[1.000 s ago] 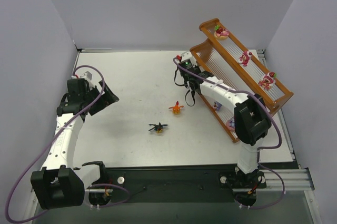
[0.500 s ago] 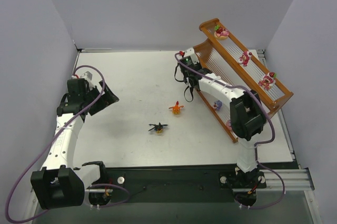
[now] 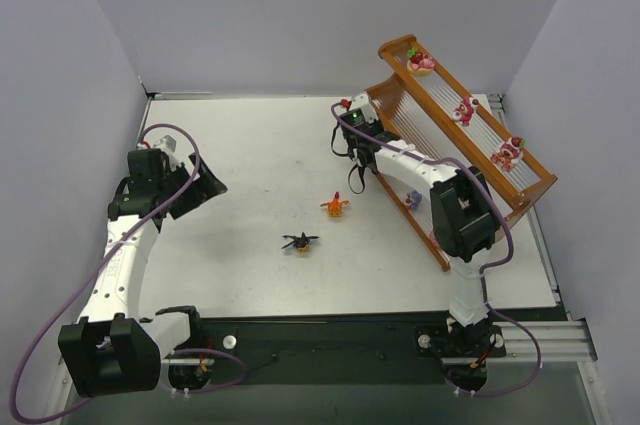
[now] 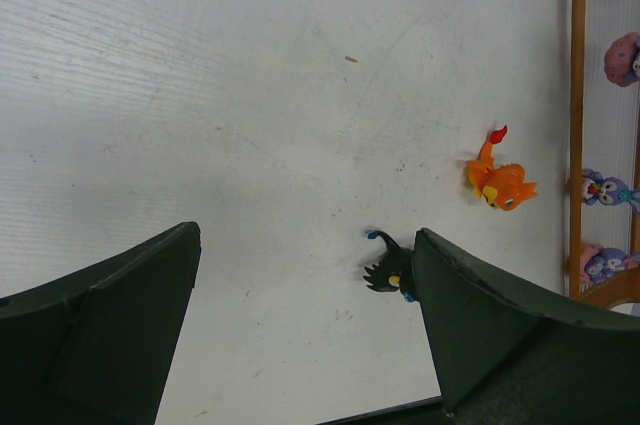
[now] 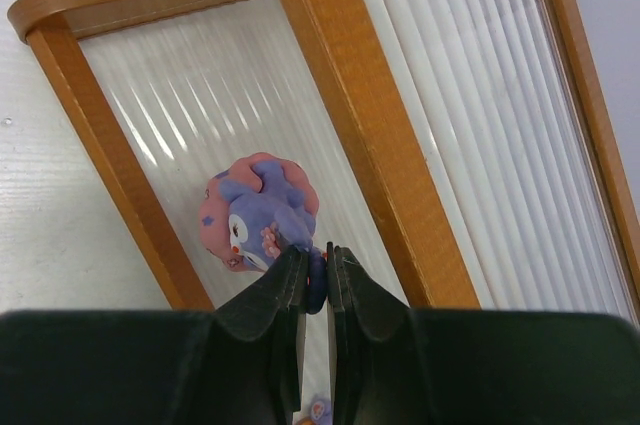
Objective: Place and organize the plastic toys onto the shelf
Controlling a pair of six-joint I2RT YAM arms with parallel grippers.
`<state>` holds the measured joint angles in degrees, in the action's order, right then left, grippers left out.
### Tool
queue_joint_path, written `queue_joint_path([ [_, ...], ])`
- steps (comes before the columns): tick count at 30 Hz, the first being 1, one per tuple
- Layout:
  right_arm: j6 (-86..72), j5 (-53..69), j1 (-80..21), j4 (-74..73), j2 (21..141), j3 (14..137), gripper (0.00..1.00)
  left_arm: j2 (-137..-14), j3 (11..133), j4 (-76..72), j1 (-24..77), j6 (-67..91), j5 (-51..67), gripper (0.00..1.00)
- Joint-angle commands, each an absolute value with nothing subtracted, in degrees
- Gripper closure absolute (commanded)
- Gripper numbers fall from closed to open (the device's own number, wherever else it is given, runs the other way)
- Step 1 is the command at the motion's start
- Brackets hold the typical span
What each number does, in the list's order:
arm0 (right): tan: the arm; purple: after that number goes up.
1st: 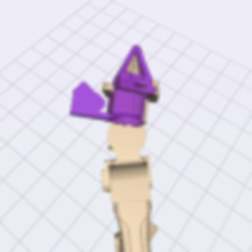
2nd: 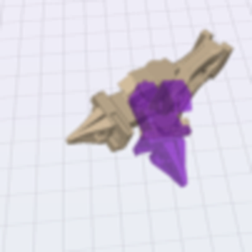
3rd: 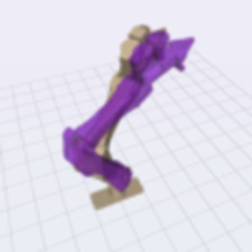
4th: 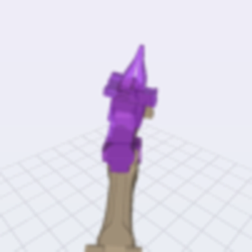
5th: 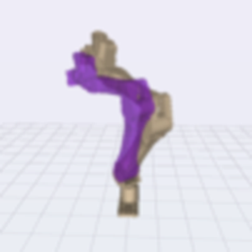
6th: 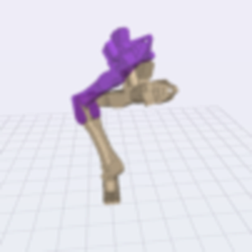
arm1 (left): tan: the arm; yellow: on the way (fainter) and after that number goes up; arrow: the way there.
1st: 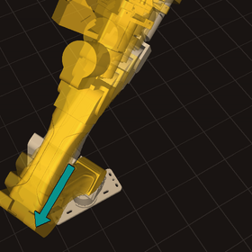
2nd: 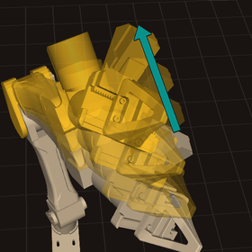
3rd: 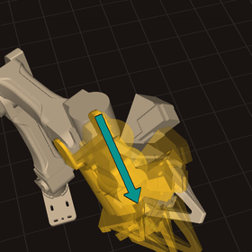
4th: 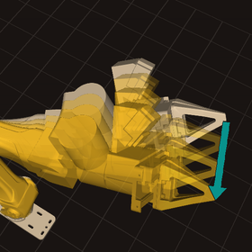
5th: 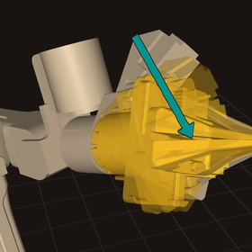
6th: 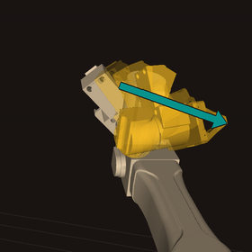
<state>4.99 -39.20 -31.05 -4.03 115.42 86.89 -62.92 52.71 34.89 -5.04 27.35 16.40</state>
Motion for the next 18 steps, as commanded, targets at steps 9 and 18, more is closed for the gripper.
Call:
queue_joint_path([
  [9, 5.7, -42.3, -30.7, -2.1, 116.8, 84.7, 1.00, -62.9, 52.8, 33.6, -5.5, 26.6, 17.2, 0.03],
  [18, 5.7, -42.2, -30.8, -2.3, 116.8, 83.8, 1.00, -62.8, 52.6, 33.7, -5.5, 26.8, 17.1, 0.03],
])
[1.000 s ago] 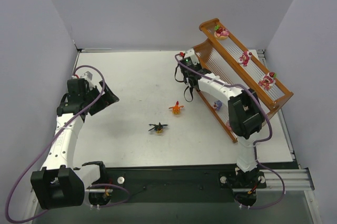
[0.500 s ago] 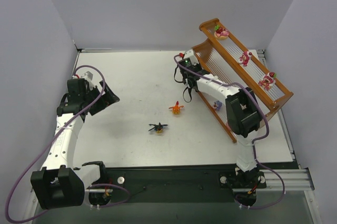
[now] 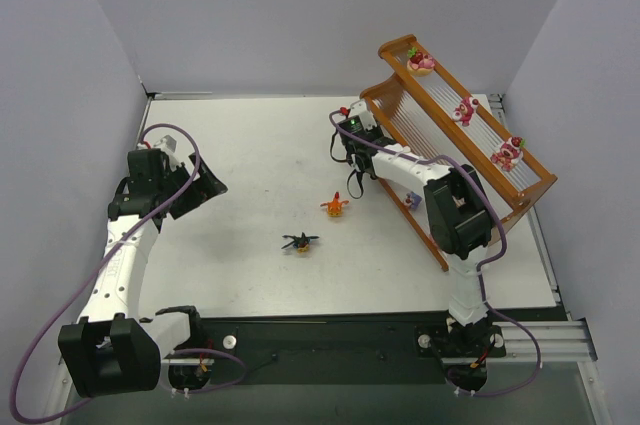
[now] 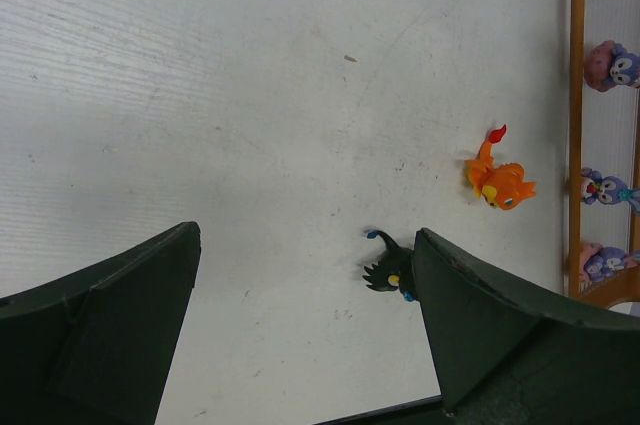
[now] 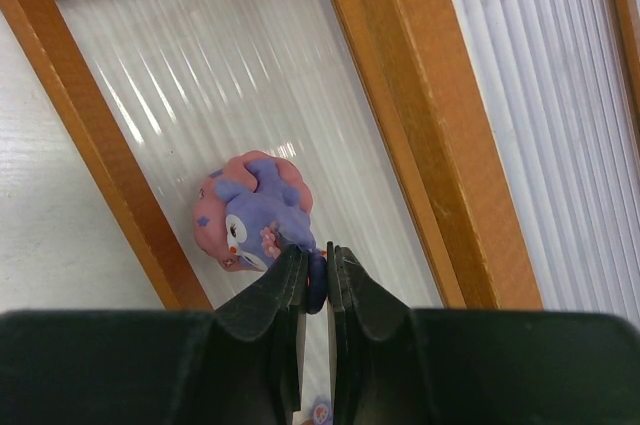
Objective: Place and organize the plastic toys onto the shelf
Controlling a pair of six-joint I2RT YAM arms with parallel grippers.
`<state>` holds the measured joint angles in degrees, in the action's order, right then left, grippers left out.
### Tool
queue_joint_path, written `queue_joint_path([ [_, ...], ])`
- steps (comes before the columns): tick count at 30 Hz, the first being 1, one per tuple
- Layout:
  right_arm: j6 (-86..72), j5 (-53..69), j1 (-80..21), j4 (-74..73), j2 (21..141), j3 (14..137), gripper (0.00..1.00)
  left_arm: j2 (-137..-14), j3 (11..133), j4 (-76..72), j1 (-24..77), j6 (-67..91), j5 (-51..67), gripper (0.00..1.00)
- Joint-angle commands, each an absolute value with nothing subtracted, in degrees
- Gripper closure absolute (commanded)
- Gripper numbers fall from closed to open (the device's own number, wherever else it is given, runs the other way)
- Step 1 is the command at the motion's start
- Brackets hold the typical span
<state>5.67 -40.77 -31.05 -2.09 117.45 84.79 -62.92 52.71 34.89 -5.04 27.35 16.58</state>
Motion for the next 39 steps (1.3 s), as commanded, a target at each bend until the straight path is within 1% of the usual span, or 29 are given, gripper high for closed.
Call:
queue_joint_path([
  [1, 5.8, -42.1, -31.0, -2.3, 116.5, 83.7, 1.00, -62.8, 52.6, 33.7, -5.5, 26.8, 17.1, 0.03],
  [3, 6.1, -42.0, -31.1, -2.0, 116.1, 83.1, 0.98, -62.8, 52.6, 33.7, -5.5, 26.9, 17.1, 0.03],
  [5, 6.1, -42.0, -31.4, -1.8, 115.8, 82.5, 0.93, -62.8, 52.6, 33.6, -5.5, 27.0, 17.1, 0.03],
  [6, 6.2, -42.1, -31.3, -1.7, 115.6, 82.4, 0.82, -62.8, 52.6, 33.6, -5.5, 27.0, 17.1, 0.03],
  [9, 6.0, -42.4, -31.4, -1.4, 115.2, 81.9, 0.68, -62.8, 52.7, 33.5, -5.5, 27.0, 17.2, 0.03],
  [13, 6.0, -42.5, -31.4, -1.2, 114.4, 81.7, 0.61, -62.8, 52.8, 33.6, -5.5, 27.1, 17.2, 0.03],
  [16, 6.2, -42.2, -31.5, -1.1, 113.4, 81.6, 0.58, -62.7, 52.8, 33.6, -5.5, 27.1, 17.4, 0.03],
  [32, 6.2, -40.0, -33.0, -2.2, 108.3, 80.6, 0.57, -62.2, 52.8, 33.3, -5.5, 27.6, 18.1, 0.03],
  [39, 2.9, -33.4, -36.3, -7.0, 103.5, 80.0, 0.58, -61.3, 51.6, 32.3, -5.5, 27.0, 19.1, 0.03],
])
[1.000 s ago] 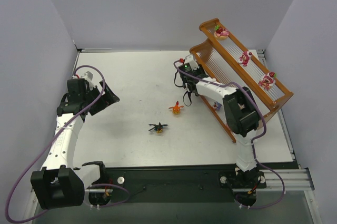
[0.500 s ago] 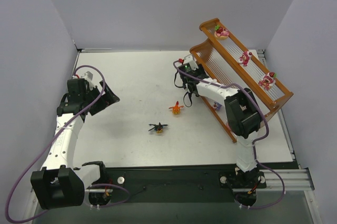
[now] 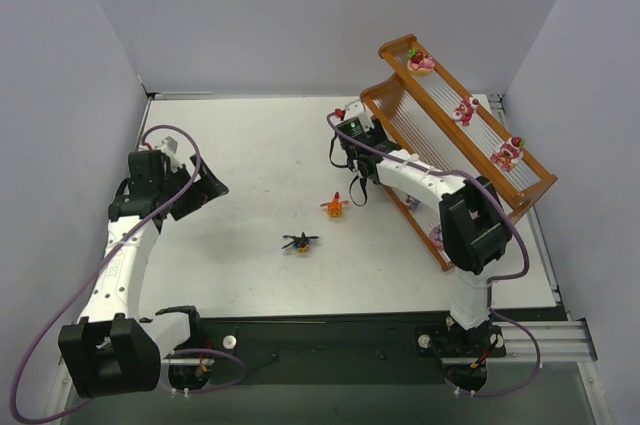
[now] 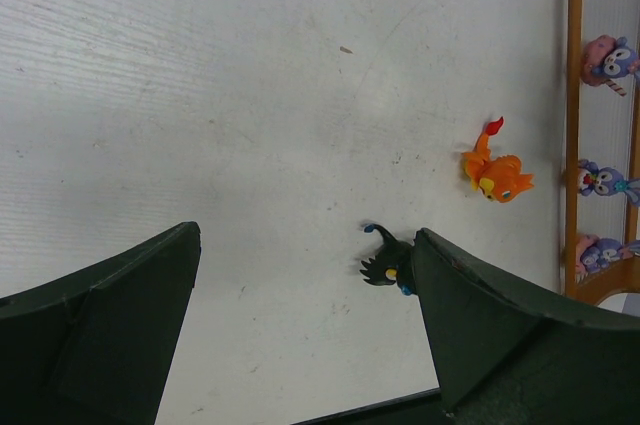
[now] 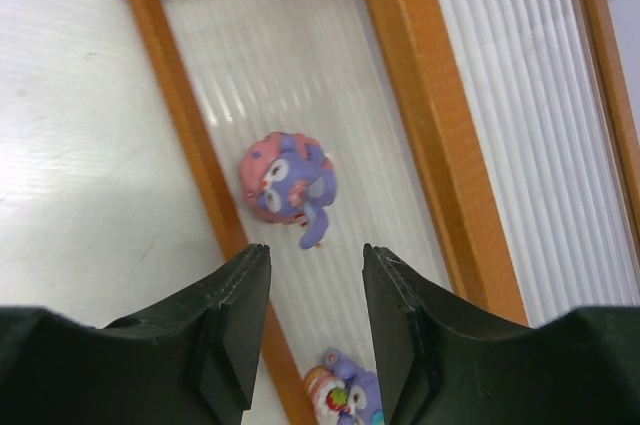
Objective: Place and organize the plastic toys onto the shelf
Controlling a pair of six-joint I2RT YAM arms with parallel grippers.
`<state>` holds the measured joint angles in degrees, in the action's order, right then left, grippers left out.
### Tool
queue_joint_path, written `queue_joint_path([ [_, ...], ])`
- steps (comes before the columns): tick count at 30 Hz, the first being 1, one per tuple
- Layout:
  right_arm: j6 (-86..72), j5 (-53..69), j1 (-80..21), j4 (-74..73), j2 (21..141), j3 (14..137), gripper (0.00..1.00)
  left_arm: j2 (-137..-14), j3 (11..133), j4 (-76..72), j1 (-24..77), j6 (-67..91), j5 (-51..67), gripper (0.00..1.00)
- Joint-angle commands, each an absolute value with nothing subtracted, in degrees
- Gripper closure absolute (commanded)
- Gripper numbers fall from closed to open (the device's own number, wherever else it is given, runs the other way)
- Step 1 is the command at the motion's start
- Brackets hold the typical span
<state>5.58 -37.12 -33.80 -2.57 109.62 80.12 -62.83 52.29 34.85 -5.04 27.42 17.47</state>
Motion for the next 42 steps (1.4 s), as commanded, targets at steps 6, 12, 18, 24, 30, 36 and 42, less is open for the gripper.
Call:
queue_joint_path([
  [6, -4.7, -21.6, -39.2, -12.7, 96.6, 79.3, 0.54, -59.9, 50.6, 30.6, -5.5, 26.0, 19.1, 0.02],
  [12, -7.7, -11.8, -41.5, -10.9, 85.9, 71.1, 0.48, -59.2, 49.9, 29.5, -5.5, 26.2, 17.9, 0.03],
  [18, -16.0, -8.6, -41.5, -7.3, 76.2, 61.9, 0.01, -58.4, 49.9, 29.8, -5.5, 29.3, 10.8, 0.03],
  [24, -16.9, -1.6, -40.4, -8.4, 69.4, 58.4, 0.00, -55.7, 50.5, 30.1, -5.5, 34.5, -1.4, 0.03],
  [30, -17.6, 2.5, -38.8, -10.8, 63.6, 57.0, 0.06, -54.2, 48.4, 27.3, -5.6, 29.4, 4.3, 0.03],
  [36, -15.5, 3.8, -43.3, -12.8, 66.3, 57.2, 0.11, -53.9, 44.2, 24.0, -5.6, 29.6, 14.3, 0.03],
  [42, -11.4, 8.2, -48.0, -10.5, 71.7, 57.1, 0.14, -55.0, 43.5, 24.5, -5.6, 29.2, 18.6, 0.03],
])
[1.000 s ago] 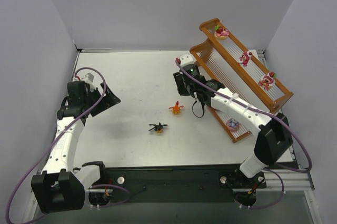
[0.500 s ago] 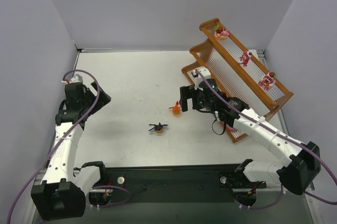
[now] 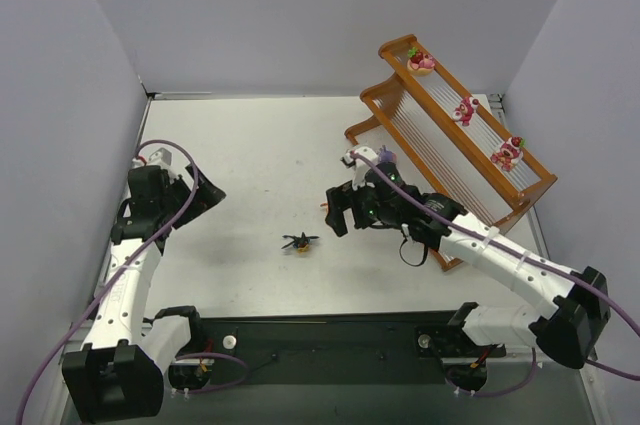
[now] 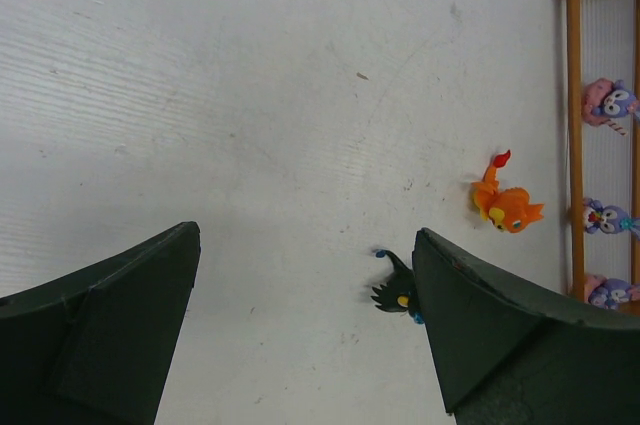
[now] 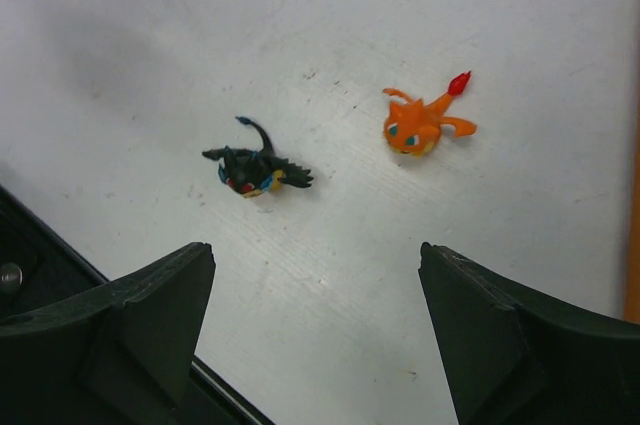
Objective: Place and organize the plastic toys onto the shelf
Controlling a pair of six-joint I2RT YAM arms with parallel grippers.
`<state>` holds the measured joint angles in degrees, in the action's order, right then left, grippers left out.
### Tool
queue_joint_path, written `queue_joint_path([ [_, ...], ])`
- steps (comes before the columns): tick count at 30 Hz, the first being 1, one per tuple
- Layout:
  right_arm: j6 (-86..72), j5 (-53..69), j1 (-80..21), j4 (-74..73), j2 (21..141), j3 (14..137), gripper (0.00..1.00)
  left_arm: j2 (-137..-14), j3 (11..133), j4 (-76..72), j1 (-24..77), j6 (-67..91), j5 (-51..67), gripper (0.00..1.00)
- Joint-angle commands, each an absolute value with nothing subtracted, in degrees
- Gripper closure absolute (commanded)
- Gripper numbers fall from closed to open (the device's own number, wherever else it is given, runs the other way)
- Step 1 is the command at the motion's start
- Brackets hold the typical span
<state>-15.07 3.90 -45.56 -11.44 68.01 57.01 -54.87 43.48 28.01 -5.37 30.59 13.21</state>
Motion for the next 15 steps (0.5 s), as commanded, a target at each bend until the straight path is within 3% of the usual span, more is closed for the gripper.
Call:
queue_joint_path([
  [1, -10.4, 9.1, -48.6, -10.6, 72.8, 57.6, 0.16, -55.1, 43.5, 24.6, -5.6, 29.1, 19.0, 0.03],
  [7, 2.1, 11.3, -54.8, -12.4, 83.2, 62.6, 0.19, -55.4, 44.3, 25.6, -5.5, 28.0, 20.3, 0.03],
  [15, 12.8, 14.9, -55.4, -12.4, 94.8, 69.3, 0.15, -57.0, 46.7, 28.2, -5.5, 27.3, 20.5, 0.03],
])
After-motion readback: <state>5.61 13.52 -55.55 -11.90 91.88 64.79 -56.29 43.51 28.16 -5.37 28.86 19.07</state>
